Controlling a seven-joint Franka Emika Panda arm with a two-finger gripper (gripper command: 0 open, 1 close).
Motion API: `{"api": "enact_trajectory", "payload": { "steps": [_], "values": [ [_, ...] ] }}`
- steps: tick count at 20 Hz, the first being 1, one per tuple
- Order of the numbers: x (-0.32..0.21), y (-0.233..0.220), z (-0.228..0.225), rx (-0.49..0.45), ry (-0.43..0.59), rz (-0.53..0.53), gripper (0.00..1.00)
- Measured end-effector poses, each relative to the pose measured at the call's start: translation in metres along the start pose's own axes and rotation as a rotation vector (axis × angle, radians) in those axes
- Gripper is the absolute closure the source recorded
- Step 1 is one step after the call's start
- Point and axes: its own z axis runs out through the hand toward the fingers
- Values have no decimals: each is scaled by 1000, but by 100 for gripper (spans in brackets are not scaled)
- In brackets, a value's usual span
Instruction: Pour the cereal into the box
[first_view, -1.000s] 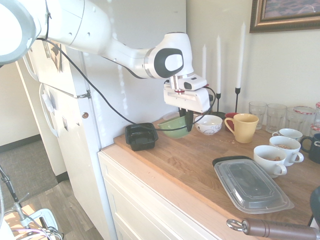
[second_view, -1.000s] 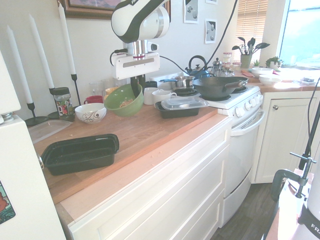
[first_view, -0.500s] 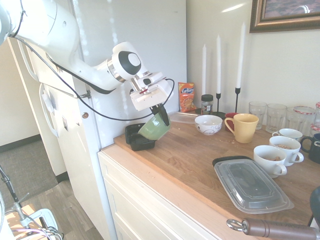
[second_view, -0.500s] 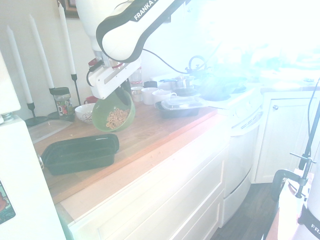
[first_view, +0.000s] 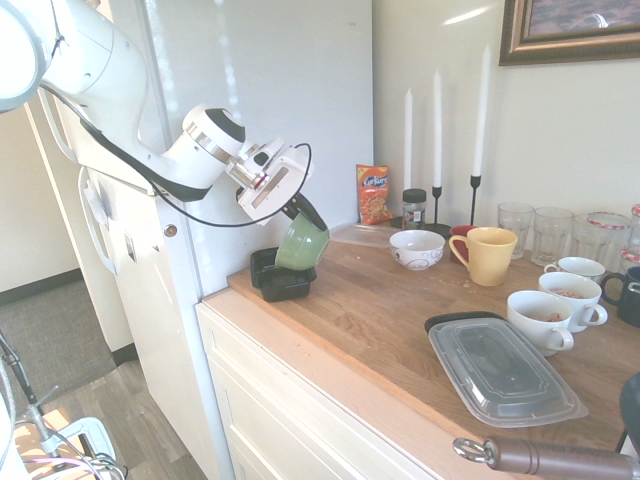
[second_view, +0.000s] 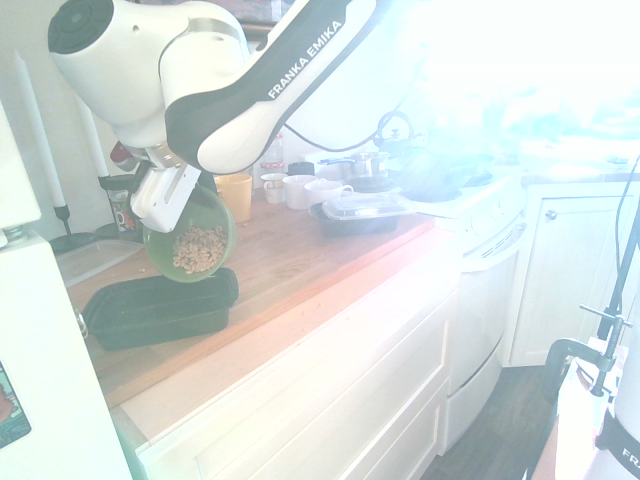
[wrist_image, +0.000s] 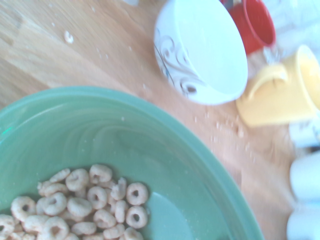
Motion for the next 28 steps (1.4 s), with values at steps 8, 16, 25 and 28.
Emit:
{"api": "enact_trajectory", "payload": {
  "steps": [8,16,25,28],
  "values": [
    [1,-17,0,-31,138,-92,100],
    [-12,-31,-19,-76,264,-182,100],
    [-43,-37,-21,-121,435,-299,100],
    [-58,-37,-16,-135,475,-336,100]
  ]
}}
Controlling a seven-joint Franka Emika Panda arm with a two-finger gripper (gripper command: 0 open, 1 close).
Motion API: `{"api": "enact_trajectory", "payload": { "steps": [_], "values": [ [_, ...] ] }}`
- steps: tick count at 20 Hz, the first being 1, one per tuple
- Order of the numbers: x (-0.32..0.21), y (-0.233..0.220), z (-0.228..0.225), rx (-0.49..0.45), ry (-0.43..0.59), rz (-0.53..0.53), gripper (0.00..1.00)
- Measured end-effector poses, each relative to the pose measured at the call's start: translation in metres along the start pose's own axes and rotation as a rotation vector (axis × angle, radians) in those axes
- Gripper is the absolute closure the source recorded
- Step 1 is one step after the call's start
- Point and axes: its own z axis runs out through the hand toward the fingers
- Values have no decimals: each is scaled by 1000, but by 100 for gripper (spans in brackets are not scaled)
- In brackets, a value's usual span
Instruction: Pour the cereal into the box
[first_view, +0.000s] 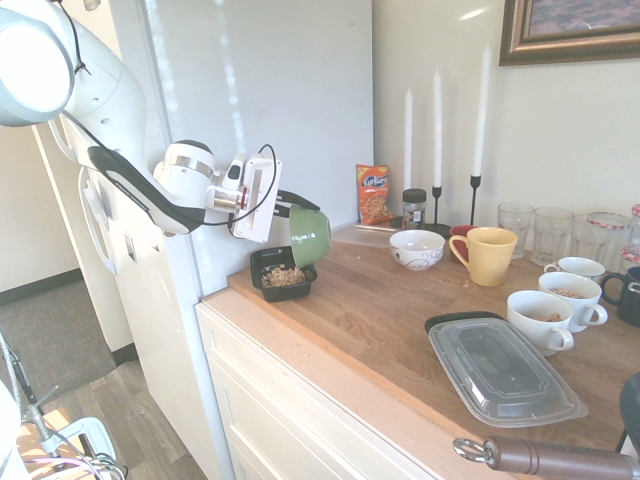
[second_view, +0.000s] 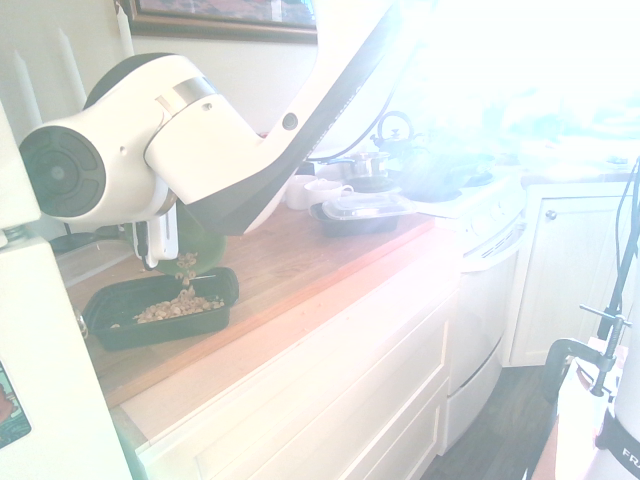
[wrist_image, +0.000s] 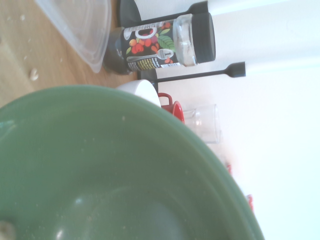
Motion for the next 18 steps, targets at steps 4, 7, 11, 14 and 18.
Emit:
{"api": "enact_trajectory", "payload": {
  "steps": [4,7,11,14,18],
  "values": [
    [-12,-4,-5,-9,57,-42,100],
    [-12,-4,-7,-20,94,-57,100],
    [-9,-4,-10,-20,105,-53,100],
    [11,14,-9,-9,28,44,100],
    [57,65,-8,24,-118,219,100]
  ]
}}
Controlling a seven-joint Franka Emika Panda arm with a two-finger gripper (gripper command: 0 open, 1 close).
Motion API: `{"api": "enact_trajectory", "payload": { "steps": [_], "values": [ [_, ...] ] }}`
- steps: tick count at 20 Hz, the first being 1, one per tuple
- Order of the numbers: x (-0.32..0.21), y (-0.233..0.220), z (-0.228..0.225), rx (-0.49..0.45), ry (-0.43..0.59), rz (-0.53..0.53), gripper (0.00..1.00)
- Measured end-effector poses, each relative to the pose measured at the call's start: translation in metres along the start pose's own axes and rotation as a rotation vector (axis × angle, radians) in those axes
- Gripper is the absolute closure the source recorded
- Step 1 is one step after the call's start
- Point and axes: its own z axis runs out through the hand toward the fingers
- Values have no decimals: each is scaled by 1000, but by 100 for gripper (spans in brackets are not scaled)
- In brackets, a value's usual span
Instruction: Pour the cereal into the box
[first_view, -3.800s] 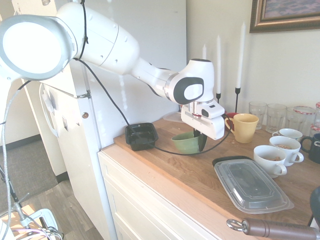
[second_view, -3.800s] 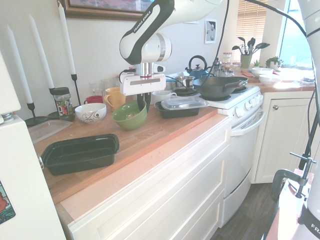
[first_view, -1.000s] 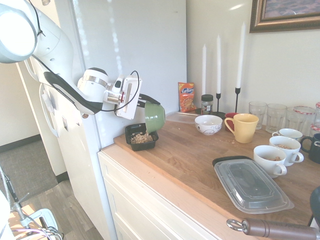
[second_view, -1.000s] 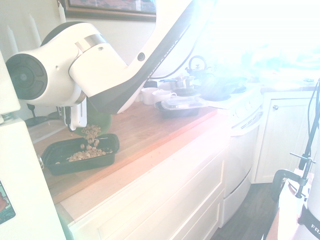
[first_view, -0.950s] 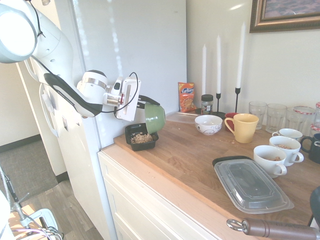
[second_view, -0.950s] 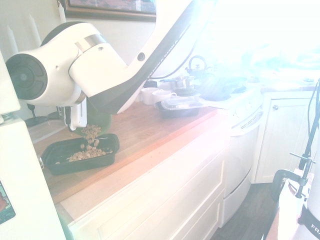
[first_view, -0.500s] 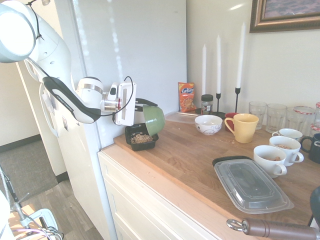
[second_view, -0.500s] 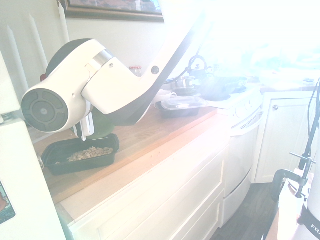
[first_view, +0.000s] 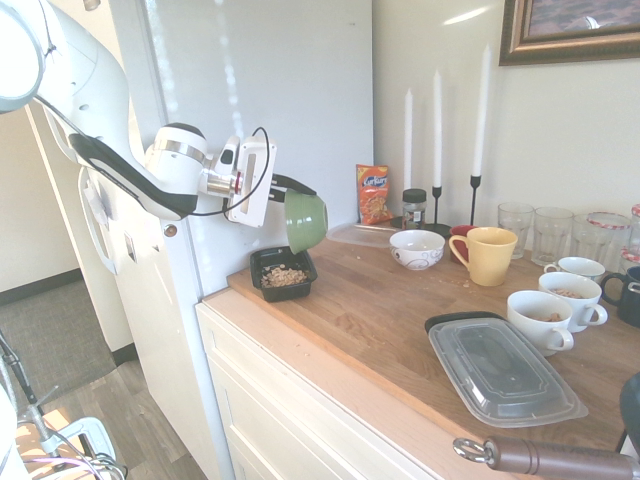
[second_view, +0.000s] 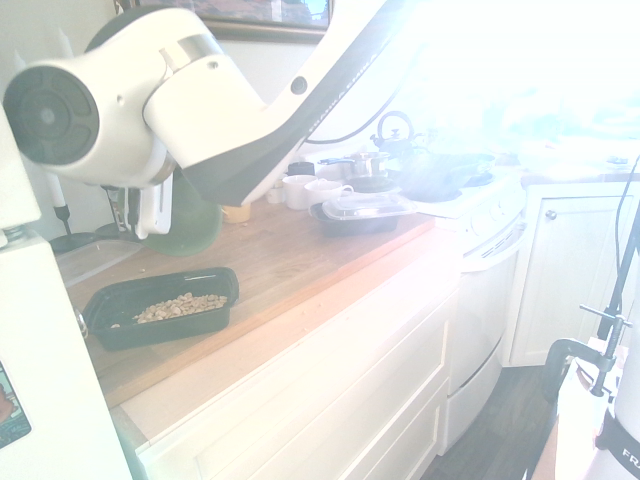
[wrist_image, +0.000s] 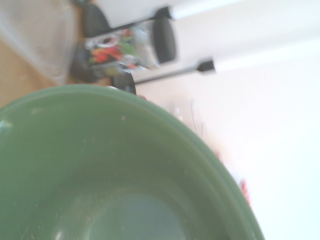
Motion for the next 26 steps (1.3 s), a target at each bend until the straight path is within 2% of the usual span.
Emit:
{"api": "enact_trajectory", "payload": {
  "steps": [5,10,14,17,22,24,26],
  "values": [
    [24,51,43,49,-320,135,100],
    [43,94,87,170,-621,252,100],
    [47,169,156,279,-826,370,100],
    [21,208,208,353,-977,473,100],
    [-22,201,248,477,-1223,626,100],
    [-30,200,261,509,-1266,678,100],
    [-40,200,276,498,-1286,700,100]
  ]
}}
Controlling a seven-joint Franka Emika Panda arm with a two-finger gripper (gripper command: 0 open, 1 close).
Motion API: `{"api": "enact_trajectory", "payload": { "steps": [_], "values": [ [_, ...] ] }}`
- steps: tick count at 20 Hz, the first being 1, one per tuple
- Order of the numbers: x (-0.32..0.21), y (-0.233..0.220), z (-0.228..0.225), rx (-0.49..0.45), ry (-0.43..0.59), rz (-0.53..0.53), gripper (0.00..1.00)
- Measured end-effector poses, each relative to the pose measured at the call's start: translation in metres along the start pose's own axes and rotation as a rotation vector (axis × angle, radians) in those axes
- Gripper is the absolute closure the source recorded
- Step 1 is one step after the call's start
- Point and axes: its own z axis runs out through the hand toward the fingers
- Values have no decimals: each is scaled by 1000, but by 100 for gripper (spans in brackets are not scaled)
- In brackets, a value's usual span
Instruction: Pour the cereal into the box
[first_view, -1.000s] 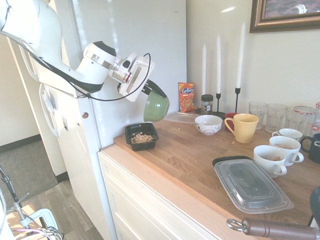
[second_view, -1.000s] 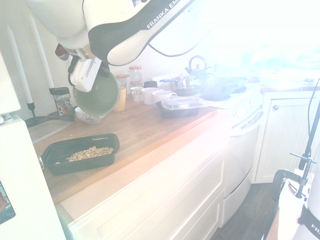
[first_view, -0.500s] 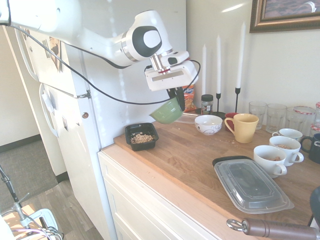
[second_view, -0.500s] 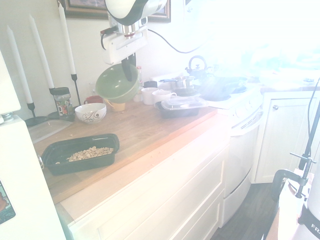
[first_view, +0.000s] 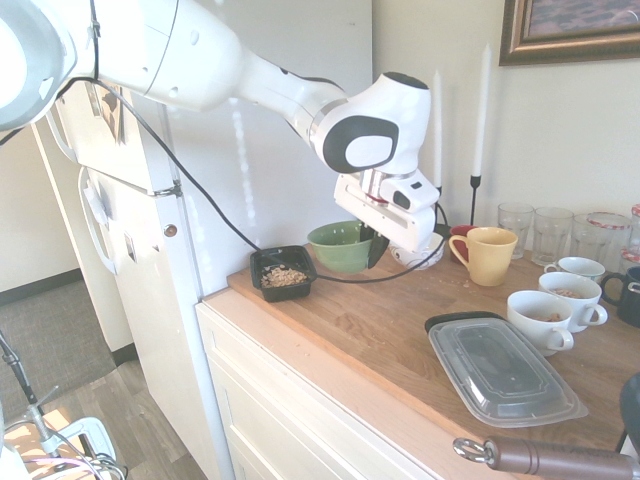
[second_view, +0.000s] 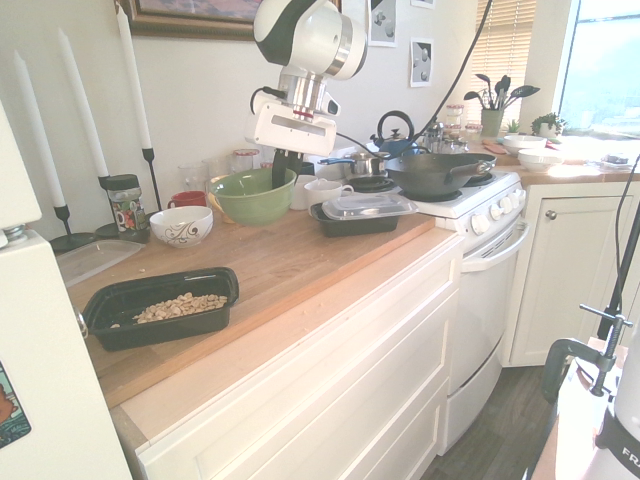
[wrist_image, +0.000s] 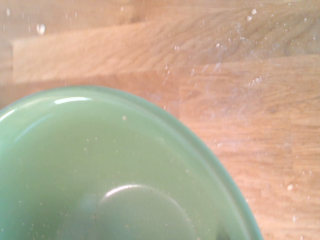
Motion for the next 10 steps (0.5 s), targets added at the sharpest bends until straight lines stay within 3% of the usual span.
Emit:
{"api": "enact_trajectory", "payload": {
  "steps": [10],
  "values": [
    [38,8,60,-20,-14,49,100]
  ]
}}
